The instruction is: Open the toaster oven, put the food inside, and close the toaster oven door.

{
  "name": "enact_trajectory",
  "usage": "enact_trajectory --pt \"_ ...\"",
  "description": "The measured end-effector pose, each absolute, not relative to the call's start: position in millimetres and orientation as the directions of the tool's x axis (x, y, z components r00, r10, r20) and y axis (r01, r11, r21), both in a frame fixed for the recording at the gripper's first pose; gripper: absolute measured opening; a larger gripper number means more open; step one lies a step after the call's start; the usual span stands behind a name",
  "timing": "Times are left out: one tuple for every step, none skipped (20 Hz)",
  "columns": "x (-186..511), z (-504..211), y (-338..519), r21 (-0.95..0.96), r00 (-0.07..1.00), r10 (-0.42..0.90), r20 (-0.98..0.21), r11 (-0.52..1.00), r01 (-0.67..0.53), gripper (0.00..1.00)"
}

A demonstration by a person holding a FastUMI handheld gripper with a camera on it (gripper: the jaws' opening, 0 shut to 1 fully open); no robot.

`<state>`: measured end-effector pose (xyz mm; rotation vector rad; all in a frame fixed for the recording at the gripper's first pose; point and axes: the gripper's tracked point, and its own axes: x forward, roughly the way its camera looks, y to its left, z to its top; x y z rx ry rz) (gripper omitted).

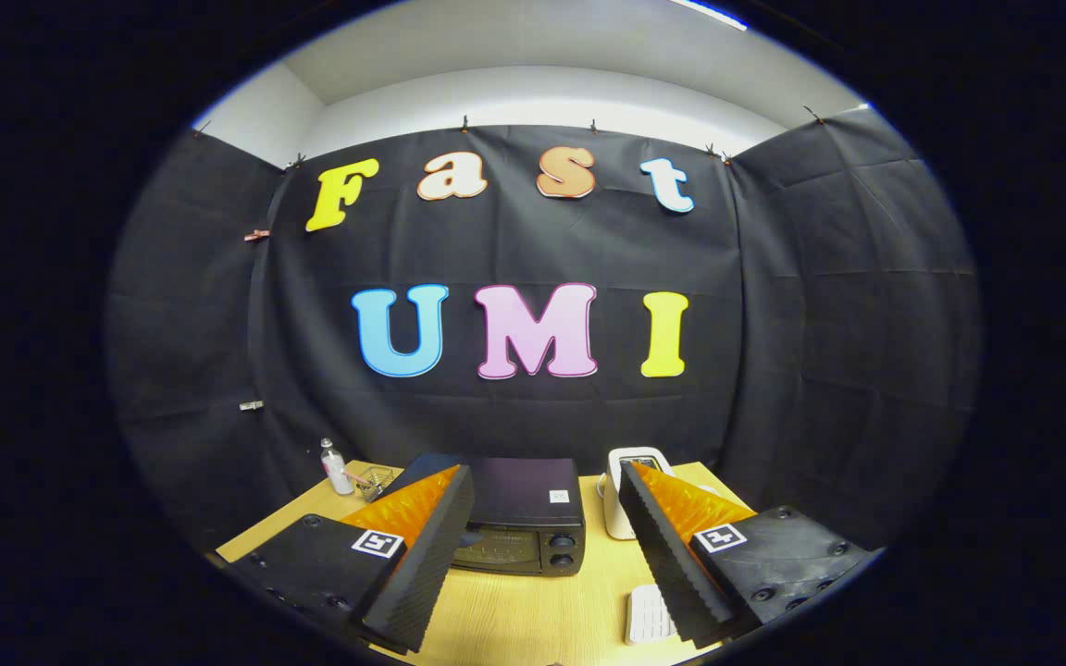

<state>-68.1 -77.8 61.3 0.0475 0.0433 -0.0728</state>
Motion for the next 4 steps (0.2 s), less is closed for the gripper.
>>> enact_trajectory --pt "-66.7 66.0 -81.3 0.045 0.996 -0.086 -0.032 0.995 0.087 0.98" --pt "-64.4 69.9 -83.2 0.045 0.995 -0.096 -0.027 0.994 0.097 0.98" --pt "-62.8 72.1 -82.5 0.048 0.995 -0.099 -0.025 0.994 0.1 0.98" --pt "-59.8 75.1 -80.5 0.054 0.995 -0.1 -0.023 0.993 0.101 0.98"
